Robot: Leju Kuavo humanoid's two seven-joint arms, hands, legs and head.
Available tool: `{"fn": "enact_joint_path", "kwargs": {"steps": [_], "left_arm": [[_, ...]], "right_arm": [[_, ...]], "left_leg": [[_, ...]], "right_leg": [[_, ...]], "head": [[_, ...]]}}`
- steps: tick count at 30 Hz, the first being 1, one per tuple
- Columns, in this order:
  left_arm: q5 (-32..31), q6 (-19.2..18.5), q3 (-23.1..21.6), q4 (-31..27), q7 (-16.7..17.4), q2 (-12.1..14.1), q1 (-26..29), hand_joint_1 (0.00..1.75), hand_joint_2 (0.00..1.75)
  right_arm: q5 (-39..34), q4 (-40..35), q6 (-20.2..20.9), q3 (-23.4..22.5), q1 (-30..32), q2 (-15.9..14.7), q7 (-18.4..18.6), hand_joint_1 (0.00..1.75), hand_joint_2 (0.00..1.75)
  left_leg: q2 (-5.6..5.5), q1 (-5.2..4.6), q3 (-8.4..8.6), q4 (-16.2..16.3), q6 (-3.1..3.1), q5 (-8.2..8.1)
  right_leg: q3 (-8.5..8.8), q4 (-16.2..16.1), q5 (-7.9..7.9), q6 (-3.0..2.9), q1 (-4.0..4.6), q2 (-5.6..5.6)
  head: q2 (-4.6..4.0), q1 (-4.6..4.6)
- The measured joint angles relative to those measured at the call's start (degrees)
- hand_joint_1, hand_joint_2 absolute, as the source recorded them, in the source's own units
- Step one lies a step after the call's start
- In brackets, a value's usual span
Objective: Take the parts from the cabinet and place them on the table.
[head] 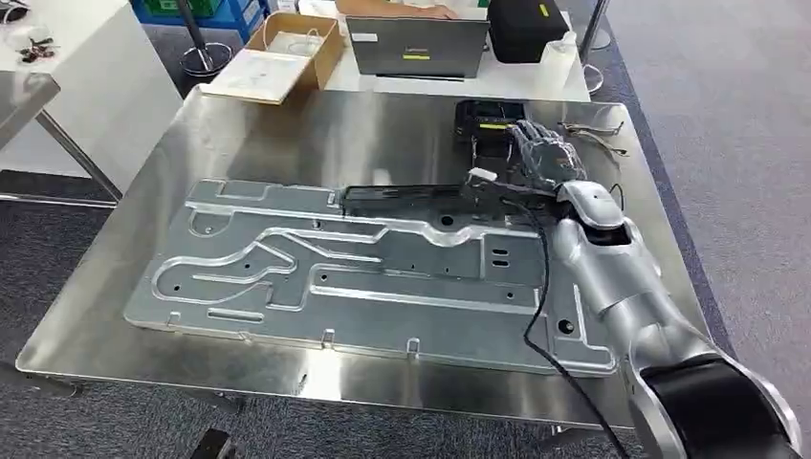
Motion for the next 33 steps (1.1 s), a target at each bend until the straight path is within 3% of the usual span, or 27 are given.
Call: {"fn": "enact_joint_path", "kwargs": {"steps": [3,4,5,6,8,9,10,13,14,15,16,19,20,21,22,24,25,26,28,29,30,31,33], "left_arm": [[0.22,0.00,0.28,0.00,0.00,0.15,0.02,0.00,0.00],[0.31,-0.02,0.44,0.00,0.00,0.17,0.08,0.00,0.00],[0.53,-0.09,0.61,0.00,0.00,0.17,0.19,0.00,0.00],[0.68,-0.13,0.83,0.00,-0.02,0.17,0.26,0.00,0.00],[0.88,-0.31,0.98,0.00,-0.24,0.28,0.26,0.00,0.00],[1.05,-0.70,1.12,0.00,-0.64,0.31,0.27,0.00,0.00],[1.18,-1.18,1.20,0.00,-0.94,0.33,0.26,0.00,0.00],[1.27,-1.68,1.31,0.00,-1.38,0.35,0.37,0.00,0.00],[1.31,-1.66,1.33,0.00,-1.40,0.33,0.39,0.00,0.00],[1.36,-1.53,1.33,0.00,-1.42,0.28,0.33,0.00,0.00],[1.40,-1.46,1.35,0.00,-1.44,0.28,0.24,0.00,0.00],[1.40,-1.14,1.44,0.00,-1.44,0.28,0.27,0.00,0.00],[1.40,-1.07,1.53,0.00,-1.44,0.28,0.34,0.00,0.00],[1.42,-1.01,1.64,0.00,-1.44,0.28,0.38,0.00,0.00],[1.42,-0.98,1.75,0.00,-1.44,0.28,0.37,0.00,0.00],[1.42,-0.98,1.94,0.00,-1.62,0.28,0.32,0.00,0.00],[1.40,-1.12,1.95,0.00,-2.17,0.20,0.40,0.00,0.00],[1.40,-1.35,1.95,0.00,-2.71,0.20,0.50,0.00,0.00],[1.40,-1.55,2.01,0.00,-3.08,0.20,0.67,0.00,0.00],[1.40,-1.60,2.05,0.00,-3.15,0.20,0.91,0.00,0.00],[1.42,-1.60,2.14,0.00,-3.23,0.20,1.05,0.00,0.00],[1.38,-1.75,2.12,0.00,-3.28,0.20,1.25,0.00,0.00],[1.42,-1.68,2.14,0.00,-3.37,0.26,1.25,0.00,0.00]], "right_arm": [[-4.61,-0.48,2.27,-0.26,-0.65,0.88,-0.48,0.00,0.00],[-5.81,-0.77,2.82,-0.26,-0.49,1.05,-0.52,0.00,0.00],[-6.71,-1.07,3.10,-0.26,-0.31,1.25,-0.57,0.00,0.00],[-7.58,-1.44,3.19,-0.26,-0.19,1.40,-0.59,0.00,0.00],[-9.02,-2.71,3.25,-0.24,-0.12,1.68,-0.72,0.00,0.00],[-9.39,-3.24,3.25,-0.24,-0.08,1.86,-0.76,0.00,0.00],[-9.72,-3.63,3.28,-0.22,-0.07,1.88,-0.76,0.00,0.00],[-10.05,-4.63,3.43,0.09,0.73,1.90,-0.76,0.00,0.00],[-10.18,-4.96,3.30,0.18,0.81,1.90,-0.76,0.00,0.00],[-10.40,-5.40,3.10,0.20,0.85,1.86,-0.76,0.00,0.00],[-10.59,-5.79,2.90,0.26,0.86,1.88,-0.76,0.00,0.00],[-10.81,-6.51,2.60,0.57,1.90,1.79,-0.59,0.00,0.00],[-10.81,-6.69,2.51,0.83,2.28,1.73,-0.50,0.00,0.00],[-10.81,-6.88,2.47,1.05,2.55,1.68,-0.39,0.00,0.00],[-10.83,-7.06,2.38,1.16,2.63,1.68,-0.37,0.00,0.00],[-10.92,-7.65,1.94,1.47,2.49,1.68,-0.18,0.00,0.00],[-10.90,-7.98,1.70,1.55,2.39,1.60,0.07,0.00,0.00],[-10.92,-8.24,1.40,1.71,2.58,1.40,0.13,0.00,0.00],[-10.96,-8.26,1.09,1.82,2.62,1.09,0.15,0.00,0.00],[-10.99,-8.33,1.02,1.88,2.80,1.03,0.13,0.00,0.00],[-11.01,-8.35,0.89,1.93,2.81,0.98,0.11,0.00,0.00],[-11.01,-8.37,0.89,1.95,2.89,0.96,0.13,0.00,0.00],[-11.01,-8.39,0.91,2.03,3.07,0.94,0.11,0.00,0.00]], "left_leg": [[0.01,0.04,-5.72,12.83,-0.49,-6.21],[0.01,0.04,-7.26,15.92,-0.58,-7.00],[0.02,0.04,-7.58,16.29,-0.57,-6.27],[0.03,0.05,-6.53,13.70,-0.49,-4.27],[0.05,0.05,-2.06,4.18,-0.17,0.88],[0.01,0.01,-0.31,-0.10,0.18,1.64],[-0.07,-0.34,0.15,-0.54,0.36,1.69],[-0.19,-0.46,-0.18,-0.48,0.92,1.84],[-0.14,-0.03,-0.08,-1.23,1.51,2.24],[0.07,0.05,-0.09,-1.56,2.02,2.62],[0.14,0.06,-0.39,-1.65,2.48,2.93],[0.21,-0.07,-1.64,-1.65,2.86,3.78],[0.20,-0.07,-2.04,-1.64,2.82,4.12],[0.19,-0.08,-2.50,-1.64,2.74,4.49],[0.15,-0.10,-2.94,-1.64,2.65,4.87],[0.13,-0.14,-3.61,-1.63,2.38,5.64],[0.08,-0.26,-3.95,-1.58,1.99,6.06],[0.13,-0.13,-3.74,-1.90,1.58,6.55],[0.10,0.03,-3.79,-2.28,0.91,7.46],[-0.05,-0.28,-3.89,-2.72,0.45,8.06],[-0.14,-0.04,-4.28,-2.13,0.29,6.98],[-0.04,-0.11,-5.27,-0.20,0.12,3.69],[-0.03,0.20,-7.33,8.23,-0.42,-3.25]], "right_leg": [[0.03,0.11,-0.16,-0.52,0.15,0.05],[0.02,0.23,-0.22,-0.60,0.22,0.06],[0.04,0.37,-0.31,-0.65,0.25,0.08],[0.04,0.50,-0.46,-0.61,0.25,0.11],[0.24,0.88,-0.71,-0.35,0.25,0.16],[0.20,1.07,-0.86,-0.18,0.25,0.13],[-0.15,1.38,-0.80,0.09,0.67,0.19],[-0.38,1.05,-0.21,0.98,0.47,0.15],[-0.46,1.10,-0.29,1.27,0.78,0.18],[-0.75,1.95,-1.78,1.57,0.52,0.17],[-1.67,4.59,-4.29,1.73,0.50,0.14],[-6.05,16.97,-10.89,2.23,0.29,0.12],[-6.00,17.81,-10.77,2.25,0.23,0.12],[-4.70,16.21,-9.59,2.20,0.19,0.11],[-2.33,12.57,-7.73,2.05,0.19,0.11],[4.28,2.61,-4.70,1.37,0.30,0.12],[5.66,-0.42,-5.75,1.24,0.77,0.11],[5.21,0.07,-4.33,1.11,0.99,0.10],[4.88,-0.10,-4.15,0.66,1.23,0.11],[4.65,-0.69,-3.36,0.20,0.95,0.03],[4.39,-1.26,-2.33,-0.12,0.44,-0.36],[3.67,-1.58,-1.54,-0.85,0.38,-0.23],[2.04,-1.50,-0.19,-1.01,0.39,-0.21]], "head": [[0.00,0.00],[0.00,0.00],[0.00,0.00],[0.00,0.00],[0.00,0.00],[0.00,0.00],[0.00,0.00],[0.00,0.00],[0.00,0.00],[0.00,0.04],[0.00,0.00],[0.00,0.00],[0.00,0.02],[0.00,0.02],[0.00,0.02],[0.00,0.02],[0.00,0.00],[0.00,0.02],[0.00,0.02],[0.00,0.00],[0.00,0.02],[0.00,0.00],[0.00,0.02]]}}
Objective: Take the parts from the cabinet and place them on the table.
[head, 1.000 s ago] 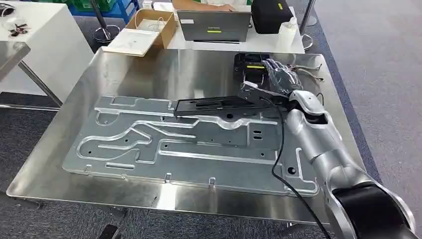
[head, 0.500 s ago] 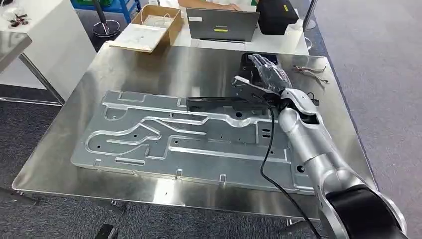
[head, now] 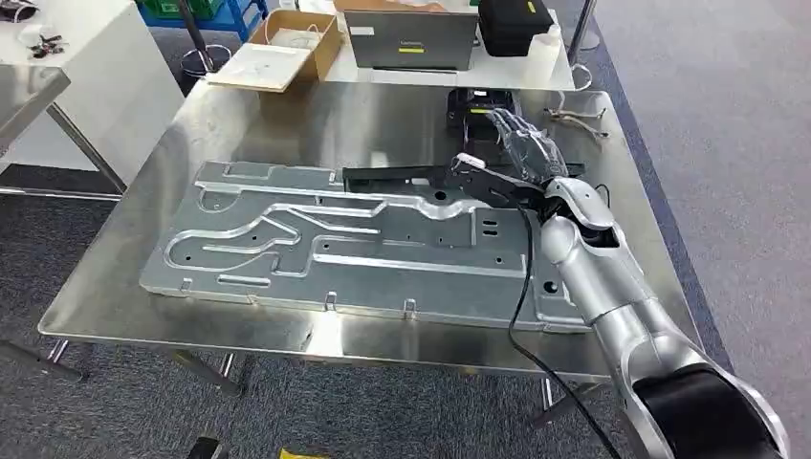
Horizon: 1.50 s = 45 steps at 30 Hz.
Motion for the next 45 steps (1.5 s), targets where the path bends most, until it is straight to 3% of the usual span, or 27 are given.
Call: {"fn": "enact_joint_path", "kwargs": {"steps": [1,3,5,6,7,8,11,12,14,16,17,18,21,23,26,27,29,31,32,34,36,38,39,41,42,43,45], "left_arm": [[0.09,-0.04,0.00,0.00,0.00,0.00,-0.03,0.00,0.00],[0.17,-0.11,0.04,0.00,0.00,0.00,0.01,0.00,0.00],[0.33,-0.11,0.07,0.00,0.00,0.00,-0.02,0.00,0.00],[0.37,-0.07,0.09,0.00,0.00,0.00,-0.09,0.00,0.00],[0.39,-0.07,0.11,0.00,0.00,0.00,-0.25,0.00,0.00],[0.52,-0.04,0.13,0.00,-0.02,0.02,-0.25,0.00,0.00],[0.66,0.02,0.22,0.00,0.02,-0.02,-0.09,0.00,0.00],[0.46,0.02,0.22,0.00,0.04,-0.11,-0.16,0.00,0.00],[0.31,0.04,0.22,0.00,0.11,-0.11,-0.26,0.00,0.00],[0.04,0.22,0.22,0.00,0.11,-0.11,-0.12,0.00,0.00],[-0.04,0.33,0.22,0.00,0.13,-0.11,-0.07,0.00,0.00],[-0.04,0.37,0.22,0.00,0.20,-0.11,-0.03,0.00,0.00],[-0.04,0.52,0.22,0.00,0.48,-0.18,-0.02,0.00,0.00],[-0.02,0.52,0.22,0.00,0.57,-0.42,-0.01,0.00,0.00],[0.13,0.59,0.22,0.00,0.68,-0.44,0.18,0.00,0.00],[0.15,0.65,0.22,0.00,0.68,-0.44,0.38,0.00,0.00],[0.15,0.70,0.22,0.00,0.79,-0.59,0.61,0.00,0.00],[0.15,0.74,0.22,0.00,0.79,-0.55,0.66,0.00,0.00],[0.15,0.77,0.22,0.00,0.79,-0.55,0.63,0.00,0.00],[0.15,0.77,0.22,0.00,0.79,-0.55,0.63,0.00,0.00],[0.15,0.77,0.22,0.00,0.79,-0.55,0.60,0.00,0.00],[0.15,0.79,0.22,0.00,0.77,-0.52,0.36,0.00,0.00],[0.15,0.79,0.22,0.00,0.74,-0.53,0.32,0.00,0.00],[0.17,0.79,0.22,0.00,0.74,-0.53,0.45,0.00,0.00],[0.26,0.79,0.22,0.02,0.74,-0.57,0.50,0.00,0.00],[0.33,0.79,0.22,0.02,0.77,-0.59,0.36,0.00,0.00],[0.46,0.81,0.24,0.02,0.74,-0.59,0.37,0.00,0.00]], "right_arm": [[0.00,0.00,0.00,0.07,0.19,-0.02,0.00,0.00,0.00],[0.09,0.00,-0.02,0.26,0.69,-0.02,0.00,0.00,0.00],[0.28,0.00,-0.11,0.50,0.96,-0.11,0.00,0.00,0.00],[0.31,-0.02,-0.24,0.57,0.94,-0.11,0.00,0.00,0.00],[0.35,-0.20,-0.37,0.61,0.94,-0.11,0.00,0.00,0.00],[0.41,-0.35,-0.52,0.65,0.95,-0.31,0.00,0.00,0.00],[0.70,-0.33,-0.92,0.81,1.07,-0.35,0.00,0.00,0.00],[0.85,-0.30,-1.05,0.87,1.18,-0.68,0.00,0.00,0.00],[0.98,-0.31,-1.07,1.03,1.25,-0.85,0.02,0.00,0.00],[1.07,-0.26,-1.09,1.07,1.50,-1.09,0.04,0.00,0.00],[1.12,-0.22,-1.11,1.09,1.77,-1.16,0.04,0.00,0.00],[1.20,-0.15,-1.11,1.14,2.08,-1.20,0.04,0.00,0.00],[1.51,-0.15,-1.60,1.33,2.46,-1.22,0.04,0.00,0.00],[1.70,-0.20,-2.34,1.38,2.41,-1.22,0.00,0.00,0.00],[2.41,-0.15,-3.76,1.44,3.34,-1.40,-0.09,0.00,0.00],[2.47,-0.15,-4.06,1.46,3.82,-1.38,-0.20,0.00,0.00],[2.51,-0.15,-4.17,1.53,4.18,-1.40,-0.28,0.00,0.00],[2.54,-0.15,-4.17,1.53,4.61,-1.42,-0.26,0.00,0.00],[2.54,-0.15,-4.18,1.53,4.86,-1.42,-0.28,0.00,0.00],[2.54,-0.15,-4.17,1.53,5.30,-1.44,-0.26,0.00,0.00],[2.54,-0.15,-4.20,1.53,5.34,-1.44,-0.28,0.00,0.00],[2.54,-0.33,-4.24,1.53,5.29,-1.49,-0.28,0.00,0.00],[2.58,-0.35,-4.35,1.53,5.31,-1.55,-0.35,0.00,0.00],[2.71,-0.33,-4.44,1.53,5.32,-1.55,-0.33,0.00,0.00],[3.45,-0.31,-4.87,1.55,5.64,-1.72,-0.26,0.00,0.00],[3.94,-0.33,-5.55,1.57,6.02,-1.79,-0.20,0.00,0.00],[4.55,-0.35,-7.15,1.57,7.19,-2.19,-0.20,0.00,0.00]], "left_leg": [[0.00,0.03,-0.77,4.07,-0.28,-1.91],[0.02,0.18,0.15,7.02,-0.63,-1.12],[0.05,0.39,5.56,0.89,-0.70,2.37],[0.05,0.42,9.40,-4.09,-0.60,2.79],[0.00,0.39,12.06,-8.51,-0.45,0.23],[-0.18,-0.13,12.85,-9.47,0.21,0.39],[-0.08,-0.27,11.84,-9.69,1.64,1.36],[0.24,0.14,11.61,-10.13,2.32,2.32],[0.36,0.08,10.01,-10.22,3.24,3.66],[0.41,0.00,8.20,-10.19,3.30,4.99],[0.41,-0.04,7.26,-10.14,3.29,5.68],[0.41,-0.07,6.37,-10.09,3.22,6.34],[0.39,-0.21,4.25,-10.04,2.82,8.05],[0.37,-0.58,3.50,-9.92,2.29,8.94],[0.41,-0.22,3.54,-10.86,1.24,10.99],[0.20,-0.47,3.21,-11.10,0.82,11.24],[0.14,-0.11,1.48,-6.87,0.57,4.97],[0.21,0.01,-0.36,1.70,0.13,-1.40],[0.21,0.01,-0.82,5.43,-0.09,-2.45],[0.22,0.06,0.68,7.60,-0.25,0.88],[0.22,0.21,6.46,1.14,-0.13,4.15],[0.13,-0.14,13.38,-8.60,0.18,0.19],[0.01,-0.29,13.74,-9.74,0.92,-0.51],[0.01,-0.60,12.99,-9.74,1.54,0.03],[0.17,-0.24,12.59,-10.24,2.38,0.99],[0.51,-0.12,12.20,-10.36,2.96,1.75],[0.52,-0.15,10.66,-10.36,3.80,3.10]], "right_leg": [[-0.81,0.09,0.55,0.06,0.02,0.00],[-2.53,0.50,1.62,0.31,0.00,-0.02],[-4.28,1.12,2.51,0.76,-0.09,-0.02],[-5.00,1.61,2.85,1.04,-0.14,-0.03],[-5.52,2.06,3.07,1.39,-0.05,-0.05],[-5.71,2.29,3.36,1.77,0.02,-0.10],[-5.76,1.73,4.84,3.06,0.07,-0.02],[-6.13,2.16,4.16,3.36,-0.29,0.08],[-7.93,6.63,-2.32,3.84,-0.36,0.19],[-10.08,15.25,-8.17,4.32,-0.36,0.20],[-10.48,18.59,-8.86,4.43,-0.37,0.20],[-9.87,19.67,-7.60,4.41,-0.36,0.20],[-2.11,11.09,-2.67,3.66,-0.28,0.20],[4.73,0.90,-5.35,2.64,0.31,0.19],[4.19,0.41,-4.54,1.83,0.69,0.16],[3.95,-0.47,-3.52,1.20,-0.10,-0.08],[2.44,-0.53,-2.01,0.16,-0.02,-0.38],[0.70,-0.42,-0.69,0.18,0.03,-0.37],[-0.21,-0.30,-0.03,0.22,0.05,-0.37],[-2.34,0.28,1.22,0.51,0.02,-0.38],[-4.42,1.16,2.20,0.96,-0.03,-0.37],[-5.61,2.10,2.81,1.62,0.21,-0.32],[-5.62,2.15,3.27,2.02,0.19,-0.43],[-5.62,1.76,4.27,2.63,0.08,-0.46],[-5.96,1.61,4.70,3.08,0.13,-0.33],[-6.48,2.38,2.79,3.38,-0.17,-0.18],[-8.07,7.93,-4.26,3.93,-0.26,0.01]], "head": [[0.00,-0.04],[0.00,-0.02],[0.00,-0.02],[0.00,-0.04],[0.00,-0.04],[0.00,0.00],[0.00,0.00],[0.00,0.00],[0.00,0.00],[0.00,0.00],[0.00,0.00],[0.00,0.00],[0.00,0.00],[0.00,-0.02],[0.00,0.00],[0.00,0.00],[0.00,-0.02],[0.00,0.00],[0.00,-0.02],[0.00,-0.02],[0.00,-0.02],[0.00,-0.04],[0.00,-0.04],[0.00,-0.04],[0.00,-0.02],[0.00,0.00],[0.00,0.00]]}}
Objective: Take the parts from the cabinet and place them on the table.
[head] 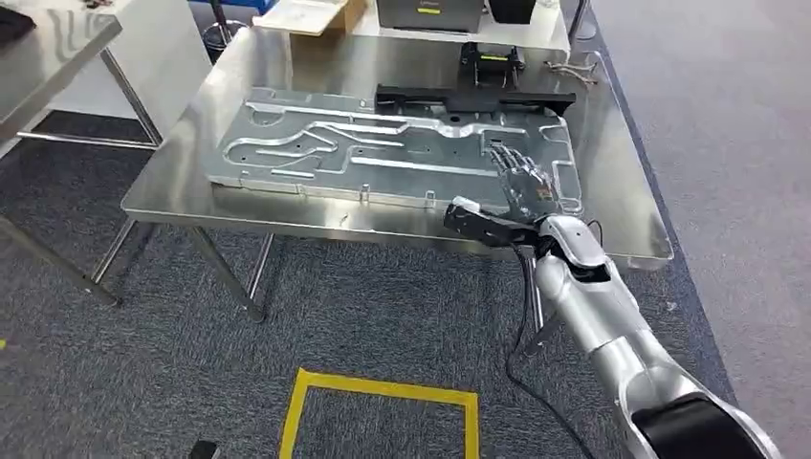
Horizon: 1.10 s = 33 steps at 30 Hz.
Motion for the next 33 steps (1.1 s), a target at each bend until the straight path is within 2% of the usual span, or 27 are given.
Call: {"fn": "enact_joint_path", "kwargs": {"steps": [1,2,3,4,5,6,7,8,9,10,12,13,15,17,18,19,20,21,22,24,25,28,29,30,31,32,33], "left_arm": [[0.15,0.00,0.02,0.00,0.00,0.00,0.12,0.00,0.00],[0.37,0.09,0.11,0.00,-0.09,-0.02,0.30,0.00,0.00],[0.63,0.15,0.24,0.00,-0.13,-0.04,0.51,0.00,0.00],[0.74,0.20,0.39,0.00,-0.26,-0.04,0.70,0.00,0.00],[0.83,0.24,0.50,0.00,-0.39,-0.07,0.85,0.00,0.00],[1.25,0.24,0.63,0.00,-0.59,-0.11,0.97,0.00,0.00],[1.47,0.26,0.96,0.00,-0.85,-0.26,1.04,0.00,0.00],[1.86,0.35,1.33,0.00,-1.00,-0.46,1.12,0.00,0.00],[1.95,0.46,1.53,0.00,-1.18,-0.63,1.19,0.00,0.00],[2.10,0.77,1.74,0.00,-1.37,-0.63,1.30,0.00,0.00],[2.56,1.22,2.14,0.00,-1.73,-0.63,1.86,0.00,0.00],[3.04,1.29,2.82,0.00,-2.08,-0.63,2.20,0.00,0.00],[3.46,1.33,3.50,0.02,-2.30,-0.74,3.41,0.00,0.00],[3.96,1.51,4.39,0.02,-2.45,-0.77,4.33,0.00,0.00],[4.04,1.55,4.50,0.04,-2.47,-0.76,4.24,0.00,0.00],[4.37,1.73,5.25,0.02,-2.58,-0.76,4.03,0.00,0.00],[4.72,1.88,6.04,0.02,-2.60,-0.79,3.89,0.00,0.00],[4.90,1.90,6.58,0.02,-2.60,-0.81,3.88,0.00,0.00],[4.92,1.92,7.10,0.02,-2.60,-0.83,3.98,0.00,0.00],[4.94,1.95,7.71,0.02,-2.62,-0.90,4.05,0.00,0.00],[5.00,2.01,8.16,0.02,-2.62,-0.90,3.93,0.00,0.00],[4.81,2.12,9.36,0.04,-2.89,-1.07,3.98,0.00,0.00],[4.65,2.12,9.84,0.04,-2.89,-1.33,3.84,0.00,0.00],[4.63,2.14,10.10,0.04,-2.91,-1.33,3.84,0.00,0.00],[4.61,2.14,10.27,0.04,-2.91,-1.33,3.94,0.00,0.00],[4.50,2.14,10.40,0.04,-2.91,-1.38,4.04,0.00,0.00],[4.48,2.14,10.53,0.04,-2.91,-1.38,4.09,0.00,0.00]], "right_arm": [[0.07,0.00,-1.18,-0.02,0.96,-0.13,-0.07,0.00,0.00],[0.35,-0.04,-2.76,-0.02,2.38,-0.39,-0.37,0.00,0.00],[0.50,-0.31,-4.16,-0.13,4.05,-0.59,-0.53,0.00,0.00],[0.55,-0.66,-5.36,-0.31,5.73,-0.72,-0.83,0.00,0.00],[0.55,-1.01,-6.43,-0.57,7.39,-0.85,-1.18,0.00,0.00],[0.50,-1.58,-7.63,-1.03,9.17,-0.90,-1.60,0.00,0.00],[0.37,-2.78,-9.40,-1.86,11.04,-1.03,-2.36,0.00,0.00],[0.35,-3.95,-10.46,-2.60,12.71,-1.07,-2.93,0.00,0.00],[0.35,-4.81,-11.30,-3.13,14.40,-1.05,-3.48,0.00,0.00],[0.35,-5.81,-13.17,-3.86,15.81,-1.05,-4.42,0.00,0.00],[0.17,-7.92,-16.07,-5.73,21.49,-1.03,-5.93,0.00,0.00],[-0.07,-10.41,-18.48,-7.88,26.10,-0.61,-7.66,0.00,0.00],[-0.13,-12.51,-21.16,-11.05,33.32,0.31,-10.04,0.00,0.00],[0.64,-12.87,-23.08,-13.80,38.31,1.75,-11.83,0.00,0.00],[0.92,-12.87,-23.56,-14.43,40.08,2.15,-12.24,0.00,0.00],[1.22,-12.51,-25.23,-17.34,42.07,3.88,-14.39,0.00,0.00],[0.77,-11.12,-25.96,-20.75,44.15,5.23,-16.83,0.00,0.00],[0.11,-9.17,-26.03,-24.17,45.42,6.41,-19.11,0.00,0.00],[-0.67,-7.12,-26.01,-27.35,46.47,7.73,-21.21,0.00,0.00],[-2.77,-3.36,-25.68,-32.52,47.08,9.09,-25.79,0.00,0.00],[-3.70,-0.66,-25.41,-35.45,46.63,9.51,-28.01,0.00,0.00],[-6.10,9.85,-23.44,-45.96,45.73,10.16,-32.59,0.00,0.00],[-7.17,13.76,-21.76,-49.72,45.54,10.19,-33.75,0.00,0.00],[-7.93,17.25,-20.63,-53.60,45.63,10.29,-34.84,0.00,0.00],[-8.20,19.05,-20.26,-55.75,45.70,10.36,-35.34,0.00,0.00],[-8.40,20.92,-20.10,-57.58,45.51,10.45,-35.69,0.00,0.00],[-8.39,22.50,-19.97,-58.95,45.19,10.47,-35.87,0.00,0.00]], "left_leg": [[-0.01,-0.07,-0.88,0.03,0.04,0.67],[-0.03,-0.13,-1.82,0.09,0.03,1.37],[-0.05,-0.14,-2.63,0.14,0.01,1.99],[-0.06,-0.18,-3.39,0.16,-0.03,2.53],[-0.06,-0.21,-4.10,0.20,-0.14,3.04],[-0.06,-0.29,-4.73,0.22,-0.27,3.50],[-0.07,-0.34,-5.18,0.23,-0.43,4.00],[-0.09,-0.46,-5.41,0.33,-0.72,4.37],[-0.05,-0.55,-5.51,0.36,-1.14,4.74],[0.07,-0.34,-5.42,0.08,-1.47,5.34],[0.00,-0.14,-5.40,-0.36,-2.13,6.34],[-0.04,-0.06,-5.63,0.01,-2.41,5.52],[0.01,0.08,-6.51,3.64,-2.94,-0.41],[0.00,0.24,-8.38,11.75,-3.41,-7.19],[-0.01,0.28,-9.11,16.12,-3.61,-9.03],[-0.01,0.29,-8.79,18.35,-3.78,-8.18],[0.00,0.32,-6.88,17.62,-3.78,-5.18],[0.00,0.33,-4.24,15.09,-3.69,-2.56],[-0.05,0.32,-0.92,11.21,-3.51,-1.25],[-0.73,-0.05,6.29,0.65,-3.12,-5.38],[-0.68,-0.22,6.49,-0.76,-2.44,-6.42],[-0.52,-0.36,5.43,-1.11,-1.05,-4.83],[-0.04,-0.17,4.76,-1.14,-0.36,-3.82],[-0.11,-0.17,3.86,-1.16,0.17,-3.16],[-0.06,-0.24,2.87,-1.15,0.26,-2.40],[0.02,-0.37,1.93,-1.12,0.27,-1.65],[0.27,-0.47,0.96,-1.01,0.27,-0.86]], "right_leg": [[-1.03,4.47,-3.09,0.23,-0.04,0.03],[-1.86,8.85,-4.70,0.39,-0.04,0.04],[-1.81,11.22,-4.18,0.41,-0.04,0.04],[-0.77,11.18,-2.39,0.35,-0.04,0.04],[1.21,9.26,-0.19,0.17,-0.03,0.04],[4.14,5.67,1.46,-0.17,0.02,0.04],[7.99,0.67,1.66,-0.69,0.21,0.05],[12.10,-4.51,0.02,-1.43,0.73,0.02],[14.24,-8.65,-1.51,-1.74,0.82,-0.31],[13.85,-8.52,-1.18,-1.75,0.97,-0.21],[13.68,-8.84,-0.35,-2.36,1.25,-0.32],[13.77,-9.68,0.54,-2.73,0.59,-1.05],[12.91,-9.74,1.43,-3.51,0.71,-1.45],[10.60,-9.00,2.49,-3.73,0.62,-1.22],[9.08,-8.61,3.22,-3.71,0.62,-1.07],[7.72,-8.16,3.86,-3.55,0.61,-1.03],[6.56,-7.70,4.42,-3.30,0.60,-1.07],[5.63,-7.28,4.78,-3.09,0.57,-1.22],[4.71,-6.76,5.18,-2.87,0.51,-1.25],[3.40,-5.59,5.97,-2.22,0.69,-0.81],[3.31,-5.58,6.47,-1.83,0.69,-0.75],[3.33,-6.29,8.34,-0.74,0.47,-0.65],[2.62,-5.36,5.97,-0.41,0.10,-0.32],[2.02,-3.07,1.95,-0.18,0.09,-0.12],[1.23,0.63,-2.26,0.05,0.04,0.02],[0.51,4.74,-5.36,0.25,0.01,0.04],[-0.04,8.73,-6.82,0.37,-0.01,0.03]], "head": [[0.00,0.00],[0.00,-0.02],[0.00,0.00],[0.00,-0.02],[0.00,0.00],[0.00,-0.02],[0.00,-0.02],[0.00,-0.02],[0.00,-0.02],[0.00,-0.02],[0.00,-0.02],[0.00,0.00],[0.00,-0.02],[0.00,-0.02],[0.00,-0.02],[0.00,-0.02],[0.00,-0.02],[0.00,-0.02],[0.00,-0.02],[0.00,-0.02],[0.00,-0.02],[0.00,0.00],[0.00,0.00],[0.00,0.00],[0.00,0.00],[0.00,0.00],[0.00,0.00]]}}
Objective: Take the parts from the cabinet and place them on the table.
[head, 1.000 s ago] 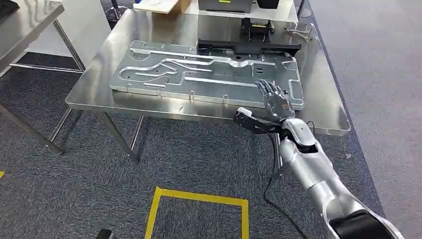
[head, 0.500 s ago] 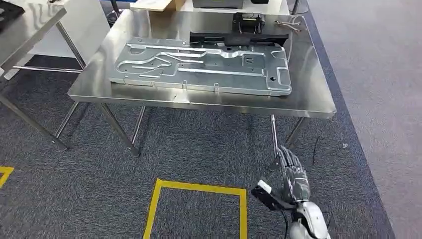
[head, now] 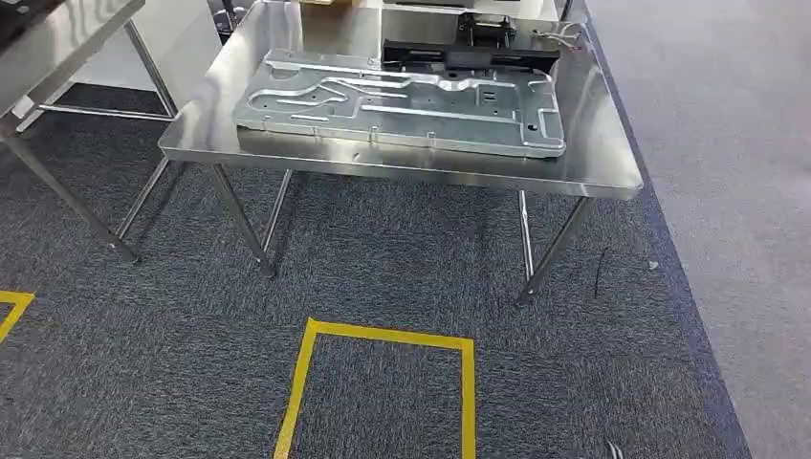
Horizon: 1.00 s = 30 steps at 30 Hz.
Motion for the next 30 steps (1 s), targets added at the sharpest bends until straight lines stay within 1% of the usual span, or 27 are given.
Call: {"fn": "enact_joint_path", "kwargs": {"steps": [1,2,3,4,5,6,7,9,10,11,12,13,14,15,16,17,18,19,20,21,22,24,25,26,27,28,30], "left_arm": [[0.00,0.00,0.15,0.00,0.00,0.00,-0.06,0.00,0.00],[0.00,0.00,0.35,0.00,0.00,0.00,-0.11,0.00,0.00],[-0.04,0.00,0.55,0.00,0.00,-0.02,-0.12,0.00,0.00],[-0.09,0.00,0.72,0.00,0.00,-0.02,-0.14,0.00,0.00],[-0.15,-0.02,0.79,0.00,0.00,-0.19,-0.33,0.00,0.00],[-0.15,-0.04,0.81,0.00,0.00,-0.37,-0.30,0.00,0.00],[-0.18,-0.09,0.85,0.00,0.02,-0.37,-0.29,0.00,0.00],[-0.22,-0.18,1.11,0.00,0.04,-0.37,-0.43,0.00,0.00],[-0.22,-0.17,1.27,0.00,0.04,-0.39,-0.33,0.00,0.00],[-0.28,-0.15,1.38,0.00,0.07,-0.39,-0.27,0.00,0.00],[-0.50,0.09,1.42,0.02,0.15,-0.50,-0.12,0.00,0.00],[-0.76,0.35,1.44,0.02,0.24,-0.52,-0.02,0.00,0.00],[-0.94,0.57,1.49,0.02,0.33,-0.52,0.00,0.00,0.00],[-1.03,0.70,1.58,0.02,0.37,-0.52,-0.02,0.00,0.00],[-1.05,0.72,1.71,0.02,0.39,-0.52,-0.02,0.00,0.00],[-1.07,0.70,1.84,0.02,0.46,-0.52,-0.02,0.00,0.00],[-1.18,0.68,1.99,0.02,0.46,-0.52,-0.05,0.00,0.00],[-1.22,0.66,2.08,0.02,0.46,-0.52,-0.10,0.00,0.00],[-1.31,0.66,2.14,0.02,0.48,-0.52,-0.21,0.00,0.00],[-1.40,0.66,2.16,0.02,0.48,-0.52,-0.42,0.00,0.00],[-1.42,0.68,2.19,0.00,0.44,-0.52,-0.46,0.00,0.00],[-1.73,1.01,2.27,0.02,0.57,-0.57,-0.54,0.00,0.00],[-2.03,1.23,2.27,0.02,1.03,-0.57,-0.48,0.00,0.00],[-2.12,1.36,2.30,0.02,1.49,-0.59,-0.43,0.00,0.00],[-2.43,1.60,2.30,0.02,2.28,-0.77,-0.45,0.00,0.00],[-2.76,2.08,2.30,0.02,3.19,-0.77,-0.45,0.00,0.00],[-3.24,2.73,2.30,0.02,4.91,-0.83,-0.34,0.00,0.00]], "right_arm": [[0.02,1.60,0.02,-1.54,-0.23,0.04,-0.09,0.00,0.00],[0.04,2.57,0.07,-2.57,-0.36,0.15,-0.13,0.00,0.00],[0.13,3.47,0.13,-3.58,-0.54,0.22,-0.15,0.00,0.00],[0.28,4.17,0.22,-4.32,-0.74,0.28,-0.17,0.00,0.00],[0.31,4.82,0.54,-5.13,-1.10,0.29,-0.17,0.00,0.00],[0.22,5.19,1.48,-5.78,-1.43,0.28,0.15,0.00,0.00],[0.00,5.72,2.85,-6.40,-1.80,0.28,0.59,0.00,0.00],[-0.29,7.57,5.41,-8.25,-2.26,0.31,2.63,0.00,0.00],[0.24,8.50,5.88,-9.31,-2.21,0.33,4.58,0.00,0.00],[0.83,9.35,5.88,-9.99,-2.30,0.59,6.11,0.00,0.00],[1.62,10.12,5.88,-10.55,-2.39,0.63,8.14,0.00,0.00],[2.29,10.76,5.90,-10.94,-2.34,0.66,10.15,0.00,0.00],[2.91,11.80,6.19,-11.49,-2.23,0.74,12.82,0.00,0.00],[3.30,12.61,6.40,-12.08,-2.21,0.74,14.87,0.00,0.00],[3.47,13.39,6.86,-12.69,-2.23,0.74,16.99,0.00,0.00],[3.67,13.93,7.38,-13.15,-2.28,0.77,18.63,0.00,0.00],[3.85,14.50,7.91,-13.61,-2.28,0.85,20.49,0.00,0.00],[4.00,14.92,8.24,-13.90,-2.28,0.94,22.02,0.00,0.00],[4.09,15.38,8.80,-14.38,-2.29,1.07,23.68,0.00,0.00],[4.13,15.64,9.23,-14.70,-2.33,1.16,24.88,0.00,0.00],[4.24,15.94,9.81,-15.03,-2.40,1.35,26.37,0.00,0.00],[5.82,16.63,11.17,-15.25,-2.37,1.42,30.17,0.00,0.00],[6.71,16.87,12.07,-15.23,-2.47,1.46,32.25,0.00,0.00],[7.43,17.11,12.92,-15.23,-2.47,1.49,34.15,0.00,0.00],[8.02,17.35,13.93,-15.23,-2.44,1.49,35.39,0.00,0.00],[8.39,17.61,14.92,-15.23,-2.44,1.75,36.12,0.00,0.00],[8.61,18.07,16.47,-15.23,-2.42,2.07,36.89,0.00,0.00]], "left_leg": [[0.12,-0.07,-1.19,0.23,-0.02,0.78],[0.19,-0.13,-2.27,0.37,-0.08,1.39],[0.23,-0.21,-3.33,0.62,-0.21,2.03],[0.22,-0.28,-4.15,0.77,-0.33,2.54],[0.22,-0.24,-4.63,0.98,-0.45,3.15],[0.21,-0.54,-4.93,1.03,-0.76,3.50],[0.34,-0.52,-5.14,1.07,-1.08,4.23],[0.39,-0.18,-5.41,0.43,-1.74,5.68],[0.26,-0.36,-5.47,0.18,-2.15,6.40],[-0.10,-0.22,-5.90,0.73,-2.42,5.08],[-0.17,-0.21,-6.70,2.58,-2.66,1.64],[-0.20,-0.04,-7.47,5.77,-2.86,-1.83],[-0.18,0.09,-8.37,10.64,-3.11,-5.58],[-0.19,0.12,-8.93,14.42,-3.34,-7.43],[-0.18,0.21,-9.08,17.70,-3.52,-7.56],[-0.18,0.31,-8.30,18.40,-3.62,-5.92],[-0.18,0.40,-6.39,16.93,-3.68,-3.55],[-0.18,0.43,-3.70,13.82,-3.67,-1.68],[-0.20,0.44,0.27,8.68,-3.48,-1.07],[-0.22,0.36,3.60,3.68,-3.26,-3.62],[0.04,0.06,5.85,-0.61,-2.94,-5.06],[-0.16,-0.10,5.11,-0.23,-2.35,-4.95],[-0.28,-0.16,4.99,-0.46,-1.82,-4.57],[-0.28,0.17,4.92,-1.02,-1.25,-3.73],[-0.41,0.23,4.56,-1.06,-0.94,-3.23],[-0.58,0.29,3.96,-1.03,-0.59,-2.77],[-1.05,0.27,2.76,-0.92,-0.55,-1.88]], "right_leg": [[0.18,2.51,0.80,0.02,-0.02,0.00],[1.42,2.66,3.04,-0.07,-0.03,0.00],[3.99,0.43,5.77,-0.30,-0.01,0.01],[7.11,-3.18,7.05,-0.64,0.03,0.02],[11.86,-9.20,6.45,-1.31,0.29,0.16],[16.89,-15.52,4.65,-1.84,0.81,0.20],[18.56,-19.38,3.28,-2.16,0.75,0.14],[17.65,-19.19,3.97,-2.47,1.10,0.24],[17.17,-19.63,4.87,-2.87,0.81,0.12],[16.79,-19.82,5.66,-3.20,0.44,-0.53],[15.84,-19.81,6.35,-3.88,0.49,-0.37],[15.00,-19.53,6.86,-4.20,0.53,-0.53],[13.87,-19.10,7.45,-4.22,0.60,-0.55],[12.84,-18.67,7.93,-4.19,0.63,-0.61],[11.41,-17.99,8.51,-4.15,0.62,-0.63],[10.11,-17.37,8.93,-4.07,0.60,-0.62],[8.83,-16.68,9.30,-3.95,0.55,-0.61],[7.70,-15.97,9.61,-3.78,0.50,-0.58],[6.63,-15.26,9.75,-3.60,0.48,-0.48],[5.96,-14.72,9.95,-3.27,0.57,-0.52],[5.68,-14.07,10.18,-3.01,0.76,-0.84],[5.78,-14.35,10.95,-2.25,0.43,-0.98],[5.87,-14.46,11.28,-1.80,0.38,-1.09],[5.65,-14.19,11.08,-1.40,0.49,-1.00],[5.24,-12.97,9.30,-1.09,0.25,-0.39],[3.93,-9.65,6.29,-0.85,0.22,-0.16],[0.82,-0.76,1.04,-0.37,-0.09,-0.05]], "head": [[0.00,0.00],[0.00,-0.02],[0.00,0.00],[0.00,-0.02],[0.00,-0.02],[0.00,0.00],[0.00,-0.04],[0.00,-0.02],[0.00,-0.02],[0.00,0.00],[0.00,-0.02],[0.00,-0.02],[0.00,-0.02],[0.00,-0.04],[0.00,-0.02],[0.00,-0.02],[0.00,-0.02],[0.00,-0.02],[0.00,-0.04],[0.00,-0.04],[0.00,0.00],[0.00,-0.02],[0.00,-0.02],[0.00,-0.02],[0.00,0.00],[0.00,0.00],[0.00,-0.02]]}}
